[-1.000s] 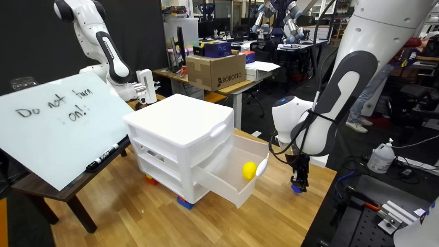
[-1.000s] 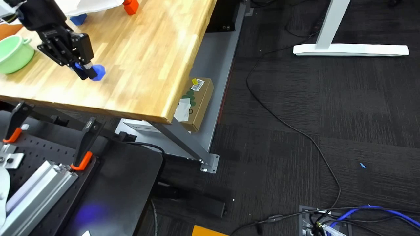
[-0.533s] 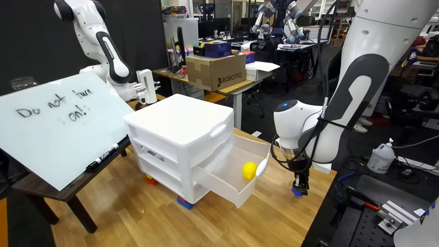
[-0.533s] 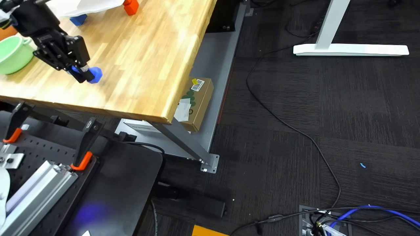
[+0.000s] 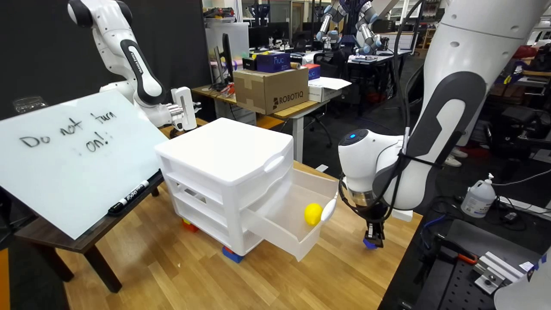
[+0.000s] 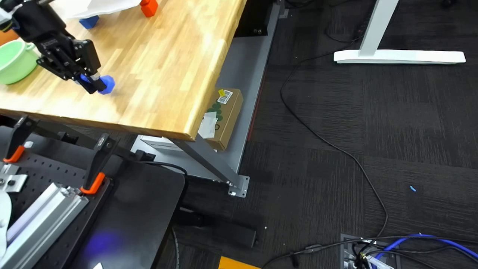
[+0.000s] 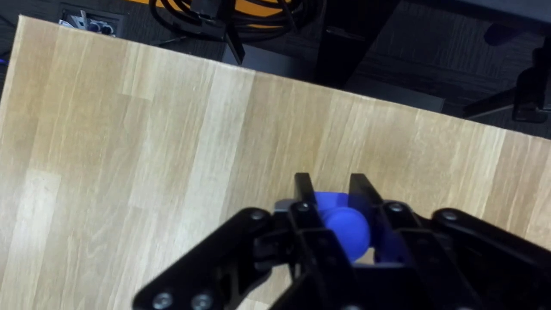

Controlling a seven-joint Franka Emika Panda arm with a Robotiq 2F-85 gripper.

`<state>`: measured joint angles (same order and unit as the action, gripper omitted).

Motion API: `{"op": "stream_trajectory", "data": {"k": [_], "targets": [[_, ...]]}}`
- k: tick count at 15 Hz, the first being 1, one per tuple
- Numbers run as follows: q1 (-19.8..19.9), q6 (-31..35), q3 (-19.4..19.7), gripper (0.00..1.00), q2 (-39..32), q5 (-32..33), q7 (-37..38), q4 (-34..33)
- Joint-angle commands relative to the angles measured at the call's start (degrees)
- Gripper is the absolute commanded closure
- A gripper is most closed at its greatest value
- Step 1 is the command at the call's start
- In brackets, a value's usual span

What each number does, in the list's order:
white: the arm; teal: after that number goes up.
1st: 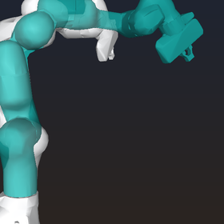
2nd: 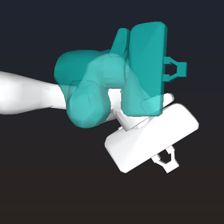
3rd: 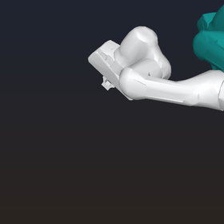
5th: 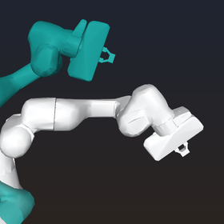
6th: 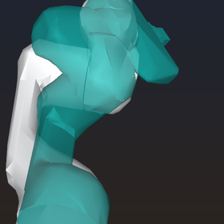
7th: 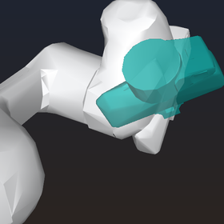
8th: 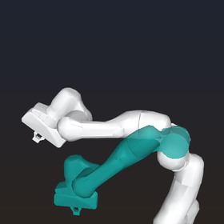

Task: Move the blue screw to the left

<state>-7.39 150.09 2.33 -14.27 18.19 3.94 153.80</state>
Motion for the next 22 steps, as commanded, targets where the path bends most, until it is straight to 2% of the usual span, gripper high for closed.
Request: {"op": "stream_trajectory", "data": {"k": [1,9,22], "targets": [[-2.0,-2.5,-0.4,0.93,-2.2,2.6,3.1,-2.3],[-4.6,-4.7,-0.5,0.93,-5.5,3.2,4.8,-4.9],[-4.2,-5.8,-0.7,0.93,-6.0,2.7,4.0,-5.9]]}}
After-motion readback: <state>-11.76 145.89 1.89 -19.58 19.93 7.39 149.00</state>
